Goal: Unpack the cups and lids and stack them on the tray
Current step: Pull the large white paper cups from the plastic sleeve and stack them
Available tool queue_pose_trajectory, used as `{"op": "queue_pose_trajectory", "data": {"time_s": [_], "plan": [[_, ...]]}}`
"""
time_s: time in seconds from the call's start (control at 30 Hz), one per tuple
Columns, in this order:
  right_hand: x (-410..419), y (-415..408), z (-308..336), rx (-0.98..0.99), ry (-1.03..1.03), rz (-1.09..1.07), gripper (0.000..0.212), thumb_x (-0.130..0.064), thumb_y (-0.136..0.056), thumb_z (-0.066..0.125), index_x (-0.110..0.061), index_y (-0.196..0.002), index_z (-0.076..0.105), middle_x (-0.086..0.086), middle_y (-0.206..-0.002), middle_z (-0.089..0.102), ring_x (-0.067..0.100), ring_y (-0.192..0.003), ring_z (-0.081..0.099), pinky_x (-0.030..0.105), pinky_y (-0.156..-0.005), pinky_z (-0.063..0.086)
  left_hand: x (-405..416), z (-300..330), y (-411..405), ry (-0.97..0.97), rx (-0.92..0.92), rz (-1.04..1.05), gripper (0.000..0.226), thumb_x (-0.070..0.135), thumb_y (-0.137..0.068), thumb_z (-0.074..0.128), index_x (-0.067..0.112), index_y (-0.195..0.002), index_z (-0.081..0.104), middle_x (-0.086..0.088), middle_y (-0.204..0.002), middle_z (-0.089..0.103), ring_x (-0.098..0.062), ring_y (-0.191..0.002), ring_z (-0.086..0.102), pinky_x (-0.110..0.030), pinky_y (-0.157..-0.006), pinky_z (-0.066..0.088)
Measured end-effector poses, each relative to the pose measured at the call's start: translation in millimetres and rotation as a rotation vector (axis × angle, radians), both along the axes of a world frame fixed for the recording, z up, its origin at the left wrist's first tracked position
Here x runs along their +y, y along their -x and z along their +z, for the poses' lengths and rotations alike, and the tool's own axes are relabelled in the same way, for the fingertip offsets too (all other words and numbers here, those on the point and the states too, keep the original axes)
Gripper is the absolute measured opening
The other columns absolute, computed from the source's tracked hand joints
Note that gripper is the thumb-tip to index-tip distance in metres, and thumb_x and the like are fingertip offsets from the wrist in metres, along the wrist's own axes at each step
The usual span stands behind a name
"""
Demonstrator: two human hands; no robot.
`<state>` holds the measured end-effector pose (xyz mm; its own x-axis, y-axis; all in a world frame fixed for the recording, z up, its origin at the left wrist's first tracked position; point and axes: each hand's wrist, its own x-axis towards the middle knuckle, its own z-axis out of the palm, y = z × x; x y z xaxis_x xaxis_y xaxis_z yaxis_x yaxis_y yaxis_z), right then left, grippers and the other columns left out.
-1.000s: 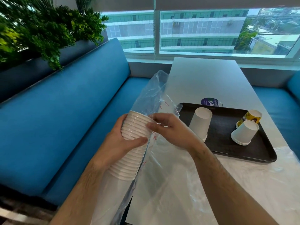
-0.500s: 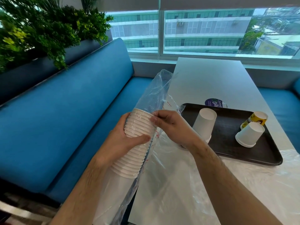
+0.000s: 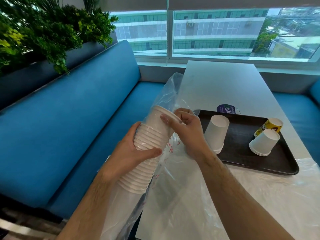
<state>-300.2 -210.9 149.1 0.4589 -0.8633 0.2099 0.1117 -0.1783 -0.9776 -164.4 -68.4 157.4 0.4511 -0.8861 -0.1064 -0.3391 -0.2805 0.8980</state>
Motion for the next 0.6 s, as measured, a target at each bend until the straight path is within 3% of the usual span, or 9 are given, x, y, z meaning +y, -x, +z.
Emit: {"op": "queue_pose_trajectory", "data": {"time_s": [0.1,0.23,0.3,0.4,0.47,0.53,0.57,0.6], "plan": [[-2,1,-10,-0.050,-0.079,0.035,0.058,-0.058,-0.065,0.084,-0.003,-0.072,0.068,-0.001,-0.126,0.063,0.019,-0.124,0.056,0.049,-0.106,0.049,4,0,-1,-0.014,0.012,-0.018,0.109,0.059,-0.044,0.089,0.051,-0.141,0.038,0.022,-0.118,0.066,-0.001,-0.102,0.067,-0.039,-0.097,0.055],[-6,3,-15,-0.145,-0.156,0.055,0.068,-0.060,-0.063,0.087,0.003,-0.078,0.067,0.007,-0.131,0.064,0.030,-0.130,0.055,0.060,-0.107,0.045,7,-2,-3,-0.036,0.005,-0.027,0.109,0.055,-0.049,0.092,0.052,-0.143,0.037,0.023,-0.121,0.064,-0.002,-0.106,0.066,-0.040,-0.100,0.053],[-7,3,-14,-0.141,-0.163,0.068,0.074,-0.062,-0.062,0.086,0.005,-0.088,0.070,0.005,-0.133,0.064,0.030,-0.129,0.056,0.060,-0.108,0.044,7,-2,-4,-0.039,0.008,-0.030,0.107,0.051,-0.053,0.094,0.052,-0.143,0.037,0.023,-0.121,0.064,-0.003,-0.106,0.065,-0.039,-0.100,0.053],[-9,9,-13,-0.133,-0.176,0.044,0.074,-0.052,-0.068,0.084,0.013,-0.099,0.067,-0.006,-0.134,0.065,0.023,-0.129,0.056,0.054,-0.109,0.044,8,-3,-4,-0.040,0.025,-0.040,0.106,0.048,-0.054,0.096,0.051,-0.143,0.037,0.022,-0.121,0.065,-0.001,-0.105,0.066,-0.037,-0.099,0.053],[-16,17,-15,-0.171,-0.203,0.030,0.056,-0.042,-0.073,0.081,0.008,-0.097,0.071,-0.003,-0.124,0.069,0.024,-0.120,0.062,0.041,-0.098,0.053,10,-5,-6,-0.034,0.047,-0.024,0.105,0.050,-0.051,0.095,0.049,-0.141,0.040,0.021,-0.119,0.067,-0.002,-0.104,0.067,-0.038,-0.100,0.053],[-21,28,-13,-0.208,-0.251,0.026,0.021,-0.030,-0.075,0.076,-0.014,-0.088,0.074,-0.005,-0.097,0.073,0.021,-0.097,0.066,0.025,-0.072,0.054,11,-7,-12,-0.012,0.078,0.032,0.106,0.057,-0.046,0.091,0.049,-0.140,0.042,0.018,-0.119,0.068,-0.006,-0.105,0.068,-0.042,-0.100,0.053],[-23,32,-12,-0.207,-0.272,0.045,0.019,-0.025,-0.074,0.074,-0.020,-0.092,0.070,-0.006,-0.090,0.072,0.019,-0.091,0.065,0.025,-0.065,0.053,12,-8,-15,-0.003,0.090,0.055,0.107,0.059,-0.045,0.090,0.049,-0.140,0.042,0.016,-0.120,0.068,-0.008,-0.106,0.068,-0.043,-0.100,0.053],[-24,36,-12,-0.195,-0.306,0.088,0.030,-0.022,-0.073,0.073,-0.023,-0.101,0.064,-0.007,-0.093,0.071,0.018,-0.092,0.065,0.027,-0.064,0.053,12,-8,-16,0.001,0.096,0.067,0.109,0.059,-0.045,0.090,0.048,-0.142,0.041,0.015,-0.121,0.068,-0.008,-0.107,0.068,-0.043,-0.101,0.053]]}}
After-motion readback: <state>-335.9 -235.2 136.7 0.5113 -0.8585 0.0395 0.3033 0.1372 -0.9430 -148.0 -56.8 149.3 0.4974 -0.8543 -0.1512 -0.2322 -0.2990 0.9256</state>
